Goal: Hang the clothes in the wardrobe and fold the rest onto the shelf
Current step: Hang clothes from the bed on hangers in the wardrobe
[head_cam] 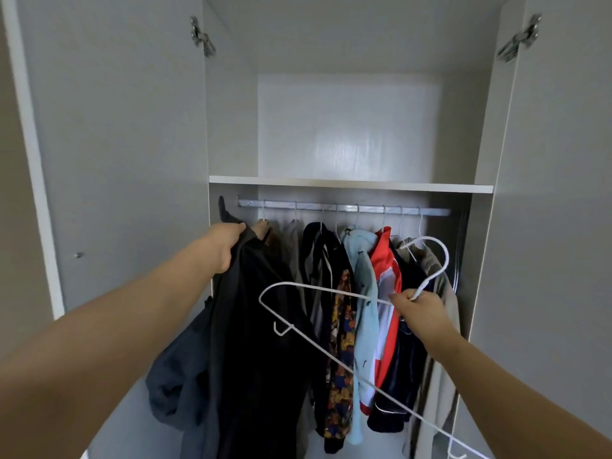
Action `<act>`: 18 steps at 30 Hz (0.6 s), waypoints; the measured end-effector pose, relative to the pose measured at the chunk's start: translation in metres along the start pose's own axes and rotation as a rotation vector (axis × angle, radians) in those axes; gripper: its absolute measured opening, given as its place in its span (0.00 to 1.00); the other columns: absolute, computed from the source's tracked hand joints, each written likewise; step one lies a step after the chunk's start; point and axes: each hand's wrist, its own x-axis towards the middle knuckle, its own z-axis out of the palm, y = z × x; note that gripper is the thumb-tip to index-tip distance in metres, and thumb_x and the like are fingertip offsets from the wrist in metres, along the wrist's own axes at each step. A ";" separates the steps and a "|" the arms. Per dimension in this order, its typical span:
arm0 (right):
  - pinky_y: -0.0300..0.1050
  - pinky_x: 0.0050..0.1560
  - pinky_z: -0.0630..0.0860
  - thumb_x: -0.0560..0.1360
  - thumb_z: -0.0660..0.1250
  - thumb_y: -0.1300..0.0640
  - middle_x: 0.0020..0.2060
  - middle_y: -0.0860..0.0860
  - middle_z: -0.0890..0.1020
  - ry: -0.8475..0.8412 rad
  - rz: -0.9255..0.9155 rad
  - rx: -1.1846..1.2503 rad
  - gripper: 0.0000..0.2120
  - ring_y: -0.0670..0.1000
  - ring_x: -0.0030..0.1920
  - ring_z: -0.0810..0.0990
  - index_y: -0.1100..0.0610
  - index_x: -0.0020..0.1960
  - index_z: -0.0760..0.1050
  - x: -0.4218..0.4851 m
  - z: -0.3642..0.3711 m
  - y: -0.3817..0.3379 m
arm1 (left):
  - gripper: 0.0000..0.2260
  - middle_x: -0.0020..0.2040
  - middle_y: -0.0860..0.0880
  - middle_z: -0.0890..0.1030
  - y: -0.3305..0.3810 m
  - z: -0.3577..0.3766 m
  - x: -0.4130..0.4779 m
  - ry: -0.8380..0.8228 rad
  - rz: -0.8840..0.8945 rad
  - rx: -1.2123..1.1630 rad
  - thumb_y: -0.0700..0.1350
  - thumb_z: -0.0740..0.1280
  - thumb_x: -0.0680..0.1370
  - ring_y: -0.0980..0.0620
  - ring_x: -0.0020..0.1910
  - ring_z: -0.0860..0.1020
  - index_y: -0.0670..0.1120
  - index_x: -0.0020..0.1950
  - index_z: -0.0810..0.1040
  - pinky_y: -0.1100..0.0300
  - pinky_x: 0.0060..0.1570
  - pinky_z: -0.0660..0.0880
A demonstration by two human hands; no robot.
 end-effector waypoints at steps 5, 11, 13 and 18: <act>0.32 0.19 0.57 0.73 0.65 0.65 0.15 0.47 0.61 0.105 0.010 0.135 0.19 0.44 0.17 0.58 0.60 0.25 0.67 0.008 -0.013 0.005 | 0.17 0.47 0.41 0.79 0.003 -0.014 0.005 0.039 0.027 0.024 0.46 0.61 0.81 0.47 0.36 0.74 0.39 0.65 0.70 0.55 0.36 0.72; 0.33 0.19 0.59 0.75 0.66 0.62 0.17 0.48 0.62 0.061 -0.023 0.074 0.18 0.44 0.17 0.58 0.62 0.27 0.68 0.008 -0.012 -0.005 | 0.16 0.58 0.42 0.78 -0.002 -0.009 0.007 0.050 0.015 -0.013 0.46 0.60 0.81 0.48 0.36 0.74 0.40 0.65 0.71 0.55 0.42 0.72; 0.36 0.23 0.61 0.75 0.65 0.62 0.17 0.46 0.63 0.015 -0.045 -0.032 0.22 0.43 0.18 0.59 0.57 0.23 0.67 0.004 -0.004 -0.007 | 0.16 0.48 0.43 0.79 -0.005 -0.001 0.008 0.021 0.004 -0.038 0.46 0.60 0.81 0.49 0.35 0.74 0.40 0.66 0.71 0.57 0.34 0.72; 0.38 0.26 0.61 0.77 0.64 0.58 0.18 0.47 0.63 -0.093 -0.078 -0.078 0.18 0.44 0.21 0.61 0.66 0.31 0.74 -0.008 0.024 -0.019 | 0.16 0.46 0.40 0.79 -0.017 0.032 0.001 -0.090 0.001 -0.061 0.46 0.60 0.81 0.44 0.39 0.76 0.38 0.64 0.73 0.54 0.38 0.74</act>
